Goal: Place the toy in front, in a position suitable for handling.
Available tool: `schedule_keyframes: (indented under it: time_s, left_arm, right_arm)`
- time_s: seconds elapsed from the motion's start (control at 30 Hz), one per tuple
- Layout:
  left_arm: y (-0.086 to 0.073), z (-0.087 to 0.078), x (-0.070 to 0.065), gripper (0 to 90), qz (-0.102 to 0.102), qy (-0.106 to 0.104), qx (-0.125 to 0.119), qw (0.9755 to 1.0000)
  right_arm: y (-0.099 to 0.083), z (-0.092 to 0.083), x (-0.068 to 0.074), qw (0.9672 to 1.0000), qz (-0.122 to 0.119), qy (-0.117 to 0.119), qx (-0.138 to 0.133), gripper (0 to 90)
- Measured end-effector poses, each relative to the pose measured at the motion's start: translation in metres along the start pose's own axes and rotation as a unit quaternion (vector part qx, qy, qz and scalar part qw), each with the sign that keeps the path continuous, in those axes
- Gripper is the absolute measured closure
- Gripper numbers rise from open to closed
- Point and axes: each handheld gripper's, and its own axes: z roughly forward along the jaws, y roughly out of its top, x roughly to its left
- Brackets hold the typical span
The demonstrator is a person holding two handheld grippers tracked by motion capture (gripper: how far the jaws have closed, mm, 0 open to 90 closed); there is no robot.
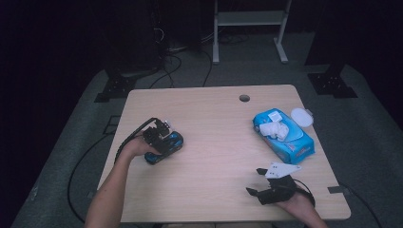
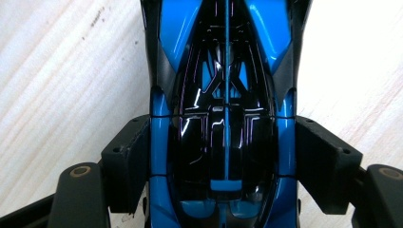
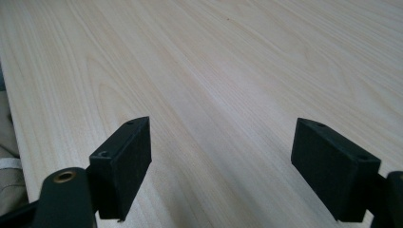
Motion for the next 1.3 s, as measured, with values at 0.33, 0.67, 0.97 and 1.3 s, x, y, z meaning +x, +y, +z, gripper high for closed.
schedule_keyframes:
  time_s: [0.33,0.67,0.97,1.3]
  left_arm:
    - [0.003,0.004,0.002,27.3,-0.008,-0.005,0.016,0.9998]
    - [0.011,0.009,0.003,25.3,-0.019,-0.010,0.049,0.9986]
    - [0.010,0.010,0.003,25.5,-0.023,-0.012,0.033,0.9991]
    - [0.012,0.005,-0.004,26.2,-0.001,-0.009,0.017,0.9998]
  right_arm:
    - [0.000,-0.002,-0.001,1.0000,-0.003,0.000,-0.002,20.4]
    - [0.000,-0.001,0.002,1.0000,-0.006,0.004,0.003,20.4]
    - [-0.001,0.000,0.002,1.0000,-0.007,0.005,0.004,20.4]
    - [-0.001,-0.001,0.000,1.0000,-0.004,0.003,0.002,20.4]
